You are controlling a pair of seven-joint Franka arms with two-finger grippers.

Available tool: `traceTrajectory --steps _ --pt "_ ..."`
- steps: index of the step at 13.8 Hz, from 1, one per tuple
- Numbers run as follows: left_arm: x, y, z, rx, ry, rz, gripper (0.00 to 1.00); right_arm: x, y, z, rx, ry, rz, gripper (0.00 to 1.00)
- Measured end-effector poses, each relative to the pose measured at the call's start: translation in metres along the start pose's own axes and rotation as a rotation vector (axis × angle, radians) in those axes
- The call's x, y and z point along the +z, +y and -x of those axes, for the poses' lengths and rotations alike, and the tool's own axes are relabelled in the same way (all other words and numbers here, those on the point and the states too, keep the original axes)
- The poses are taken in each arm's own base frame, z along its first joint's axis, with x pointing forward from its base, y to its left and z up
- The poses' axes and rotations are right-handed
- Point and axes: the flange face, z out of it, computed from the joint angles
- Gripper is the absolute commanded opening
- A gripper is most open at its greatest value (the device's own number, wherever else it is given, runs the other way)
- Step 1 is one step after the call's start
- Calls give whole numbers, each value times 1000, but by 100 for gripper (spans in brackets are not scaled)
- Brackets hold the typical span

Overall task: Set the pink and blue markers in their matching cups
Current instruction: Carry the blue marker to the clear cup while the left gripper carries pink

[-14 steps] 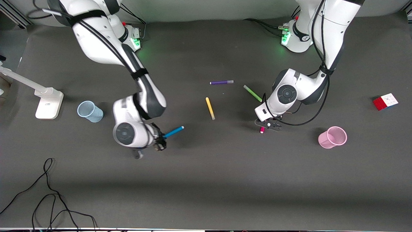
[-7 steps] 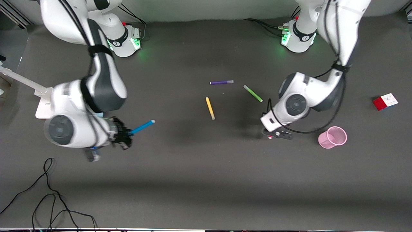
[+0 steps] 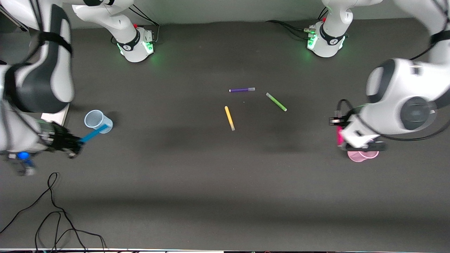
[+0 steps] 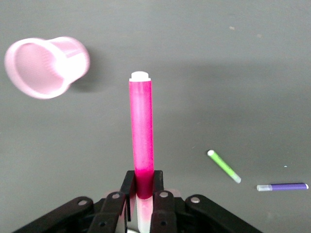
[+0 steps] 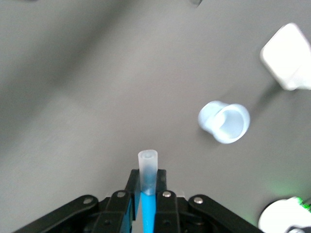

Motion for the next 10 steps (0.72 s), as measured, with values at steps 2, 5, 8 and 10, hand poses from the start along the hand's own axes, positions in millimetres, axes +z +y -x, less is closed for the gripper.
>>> traceTrajectory --steps 2,5,8,10 --pt "-15 -49 -2 -37 -16 10 2 -3 17 -13 -35 50 66 0" --pt "-10 -112 -5 -46 -64 -16 1 7 28 -30 -44 102 158 0" --pt "9 -126 -19 -51 -160 -26 1 43 29 -59 -23 140 239 0" --pt "29 -131 -40 -50 -253 -14 1 80 23 -71 -26 163 300 0"
